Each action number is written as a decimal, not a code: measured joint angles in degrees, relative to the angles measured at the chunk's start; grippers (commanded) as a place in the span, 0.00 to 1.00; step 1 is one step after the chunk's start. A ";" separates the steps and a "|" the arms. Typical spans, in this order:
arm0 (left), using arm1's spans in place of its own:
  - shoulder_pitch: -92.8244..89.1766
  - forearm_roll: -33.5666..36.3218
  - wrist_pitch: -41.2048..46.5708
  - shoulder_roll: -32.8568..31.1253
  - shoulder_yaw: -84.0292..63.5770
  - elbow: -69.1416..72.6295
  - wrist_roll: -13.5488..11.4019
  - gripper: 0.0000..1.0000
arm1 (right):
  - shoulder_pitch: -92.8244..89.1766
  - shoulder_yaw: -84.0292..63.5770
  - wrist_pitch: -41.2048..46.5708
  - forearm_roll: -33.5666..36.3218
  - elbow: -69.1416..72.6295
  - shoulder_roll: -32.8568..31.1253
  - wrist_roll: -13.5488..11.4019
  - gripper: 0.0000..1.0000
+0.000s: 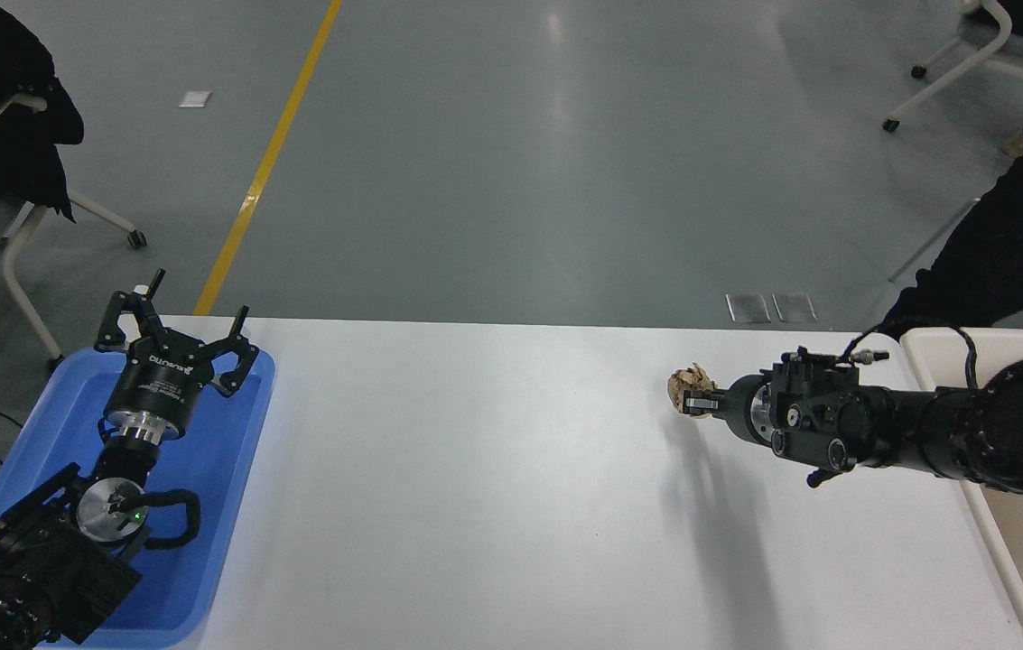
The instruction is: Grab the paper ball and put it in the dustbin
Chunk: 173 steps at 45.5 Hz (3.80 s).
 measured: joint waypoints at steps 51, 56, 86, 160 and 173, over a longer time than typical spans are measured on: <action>0.01 -0.05 0.00 0.05 0.00 0.05 0.00 1.00 | 47.74 -12.58 36.21 -2.65 14.41 -16.84 -0.22 0.00; 0.01 -0.05 0.00 0.05 0.00 0.05 0.00 1.00 | 48.30 -12.65 36.68 -2.75 14.45 -16.92 -0.24 0.00; 0.01 -0.05 0.00 0.05 0.00 0.05 0.00 1.00 | 33.76 -17.61 30.25 -3.47 -0.71 -17.98 -0.42 0.00; 0.02 -0.08 0.00 0.04 0.00 0.05 0.00 1.00 | -40.97 22.08 -7.61 3.27 -43.50 -13.86 -2.20 1.00; 0.02 -0.08 0.00 0.04 0.00 0.05 0.00 1.00 | -40.77 22.37 -7.62 3.72 -42.88 -13.35 -2.14 1.00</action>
